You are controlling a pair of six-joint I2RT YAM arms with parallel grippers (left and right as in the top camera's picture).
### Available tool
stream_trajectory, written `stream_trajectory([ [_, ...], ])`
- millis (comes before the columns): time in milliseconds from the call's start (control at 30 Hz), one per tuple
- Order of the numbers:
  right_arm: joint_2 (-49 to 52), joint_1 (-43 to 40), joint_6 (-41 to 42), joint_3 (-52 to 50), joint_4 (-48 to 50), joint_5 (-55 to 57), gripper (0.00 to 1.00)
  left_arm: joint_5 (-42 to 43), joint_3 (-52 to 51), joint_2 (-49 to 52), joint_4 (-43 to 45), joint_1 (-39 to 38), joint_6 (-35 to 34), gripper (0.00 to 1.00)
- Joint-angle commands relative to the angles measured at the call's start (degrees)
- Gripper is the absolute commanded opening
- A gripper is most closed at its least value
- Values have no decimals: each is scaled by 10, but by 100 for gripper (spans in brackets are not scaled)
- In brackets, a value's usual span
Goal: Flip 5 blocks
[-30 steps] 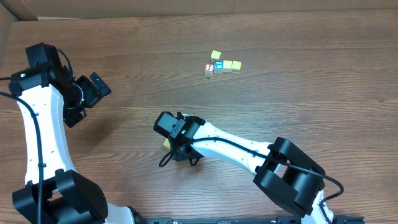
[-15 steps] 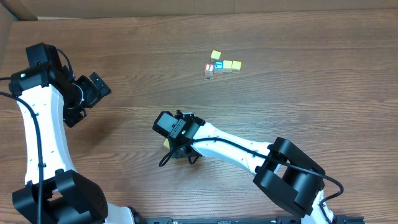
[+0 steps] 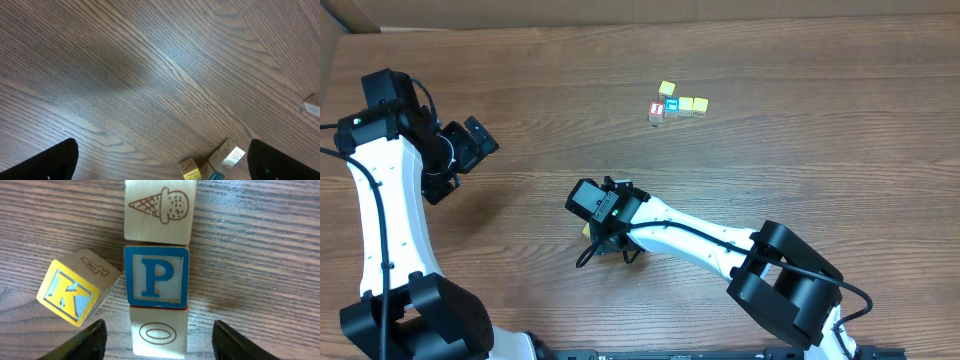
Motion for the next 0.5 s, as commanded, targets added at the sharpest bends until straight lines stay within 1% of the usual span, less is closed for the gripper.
stream_trajectory([
  [0,-2,-9,-9,22,-14,3,69,1,-5,0,1,-3,-2,100],
  [200,-3,-28,-30,139,-93,3,68,1,-5,0,1,-3,-2,100],
  [300,-3,-27,-79,184,-97,-31,68,0,-5,0,1,-3,-2,100],
  [367,-3,-23,-120,191,-84,-52,63,1,-5,0,1,-3,-2,100],
  [433,-1,-17,-146,189,-77,-50,56,1,-5,0,1,-3,-2,100],
  [467,0,-14,-164,184,-73,-46,56,1,-5,0,1,-3,-2,100],
])
